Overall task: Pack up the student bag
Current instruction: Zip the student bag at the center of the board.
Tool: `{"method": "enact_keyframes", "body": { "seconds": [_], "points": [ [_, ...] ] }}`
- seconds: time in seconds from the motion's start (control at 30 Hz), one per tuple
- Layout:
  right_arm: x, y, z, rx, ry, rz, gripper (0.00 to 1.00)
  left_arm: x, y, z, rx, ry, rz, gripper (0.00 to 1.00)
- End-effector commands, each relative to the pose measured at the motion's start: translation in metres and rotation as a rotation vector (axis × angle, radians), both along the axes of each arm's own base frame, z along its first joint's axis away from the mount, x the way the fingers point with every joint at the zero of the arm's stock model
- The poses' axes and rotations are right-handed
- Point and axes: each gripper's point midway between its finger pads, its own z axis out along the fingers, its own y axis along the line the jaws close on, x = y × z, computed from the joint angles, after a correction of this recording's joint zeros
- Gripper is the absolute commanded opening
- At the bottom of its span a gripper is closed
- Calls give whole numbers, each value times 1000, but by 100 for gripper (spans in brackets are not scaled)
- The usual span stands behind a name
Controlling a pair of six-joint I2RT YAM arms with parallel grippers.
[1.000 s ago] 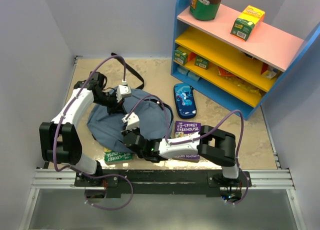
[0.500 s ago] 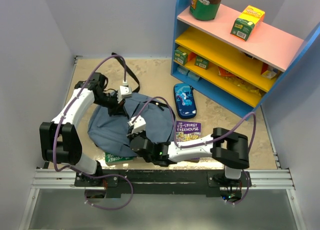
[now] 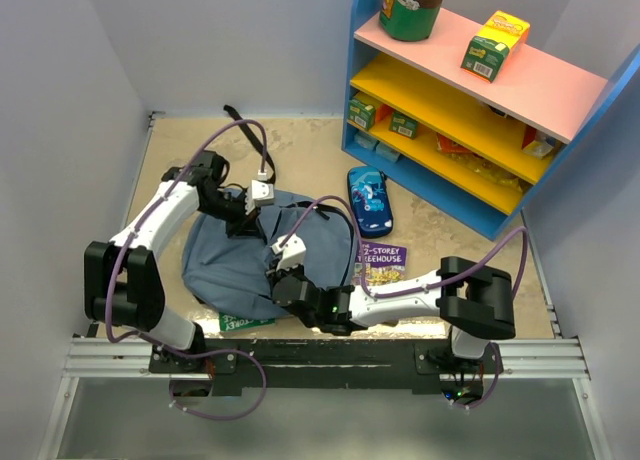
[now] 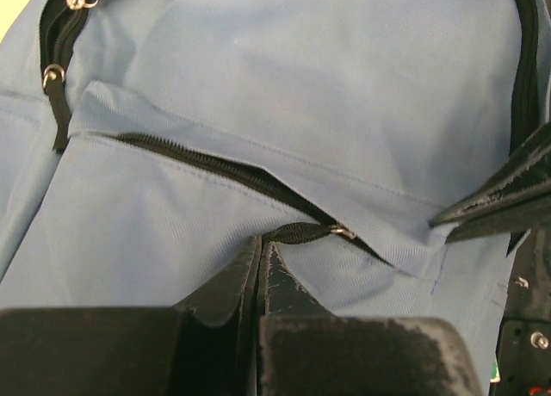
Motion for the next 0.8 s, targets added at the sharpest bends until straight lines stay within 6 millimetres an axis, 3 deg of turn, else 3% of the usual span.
{"method": "enact_keyframes", "body": {
  "seconds": [0.0,0.1,0.3,0.57,0.7,0.77],
  "points": [
    [-18,-3,-5,-33,19,61,0,41,-15,9,-28,-154,16,0],
    [-21,-9,-12,-64,19,68,0,70,-15,12,-16,-179,95,0],
    [-33,-17,-26,-86,36,89,0,126,-2,37,12,-324,312,0],
    [-44,-9,-30,-91,33,125,0,172,16,34,56,-373,530,0],
    [-47,1,-25,-82,24,158,0,194,23,21,91,-353,608,0],
    [-47,9,-23,-78,22,169,0,204,20,28,76,-363,624,0]
  ]
}}
